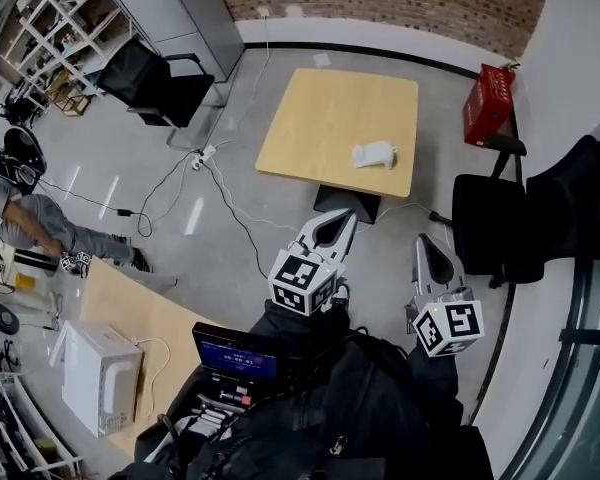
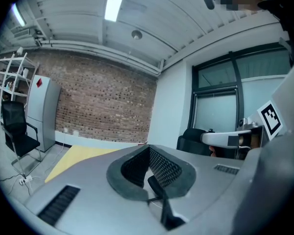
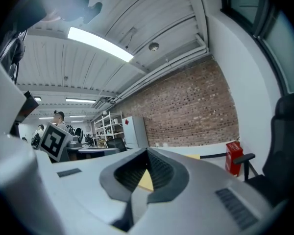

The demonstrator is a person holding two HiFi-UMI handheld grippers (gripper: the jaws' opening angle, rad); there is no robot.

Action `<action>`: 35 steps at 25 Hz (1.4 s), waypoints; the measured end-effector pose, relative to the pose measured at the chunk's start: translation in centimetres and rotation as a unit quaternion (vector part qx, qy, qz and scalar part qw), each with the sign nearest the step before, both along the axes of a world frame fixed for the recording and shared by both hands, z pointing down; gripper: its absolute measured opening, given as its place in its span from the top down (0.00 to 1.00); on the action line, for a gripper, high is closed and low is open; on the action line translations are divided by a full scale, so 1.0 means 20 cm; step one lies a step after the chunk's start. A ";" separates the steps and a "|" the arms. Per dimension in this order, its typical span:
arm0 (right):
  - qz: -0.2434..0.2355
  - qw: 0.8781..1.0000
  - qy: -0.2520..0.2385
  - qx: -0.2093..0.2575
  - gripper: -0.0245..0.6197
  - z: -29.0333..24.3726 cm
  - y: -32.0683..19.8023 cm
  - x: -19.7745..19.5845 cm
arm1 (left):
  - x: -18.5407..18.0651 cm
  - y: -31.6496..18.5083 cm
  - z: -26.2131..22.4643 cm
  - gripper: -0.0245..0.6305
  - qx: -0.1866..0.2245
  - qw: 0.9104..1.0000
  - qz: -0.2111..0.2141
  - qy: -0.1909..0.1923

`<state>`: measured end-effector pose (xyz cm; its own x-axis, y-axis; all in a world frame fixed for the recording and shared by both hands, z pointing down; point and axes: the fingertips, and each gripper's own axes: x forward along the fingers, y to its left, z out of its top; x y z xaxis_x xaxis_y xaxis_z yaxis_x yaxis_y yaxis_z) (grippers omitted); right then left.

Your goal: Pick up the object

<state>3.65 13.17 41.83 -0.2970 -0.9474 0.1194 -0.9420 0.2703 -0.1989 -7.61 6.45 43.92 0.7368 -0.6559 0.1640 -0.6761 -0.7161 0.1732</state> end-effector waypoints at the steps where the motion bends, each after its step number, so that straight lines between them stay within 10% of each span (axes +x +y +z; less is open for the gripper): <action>1: 0.001 1.000 0.001 0.000 0.95 0.00 -0.05 -0.01 | -0.01 -0.05 0.01 0.96 0.001 1.000 0.002 -0.003; 35: 0.051 0.997 -0.015 -0.062 0.95 0.17 -0.89 0.12 | 0.13 -0.88 0.34 0.96 -0.048 0.997 0.031 -0.055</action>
<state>6.06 -4.54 45.22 -0.2050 -0.9513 0.2304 -0.9566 0.1449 -0.2529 -5.02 -11.08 50.69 0.7497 -0.5868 0.3060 -0.6496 -0.7407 0.1713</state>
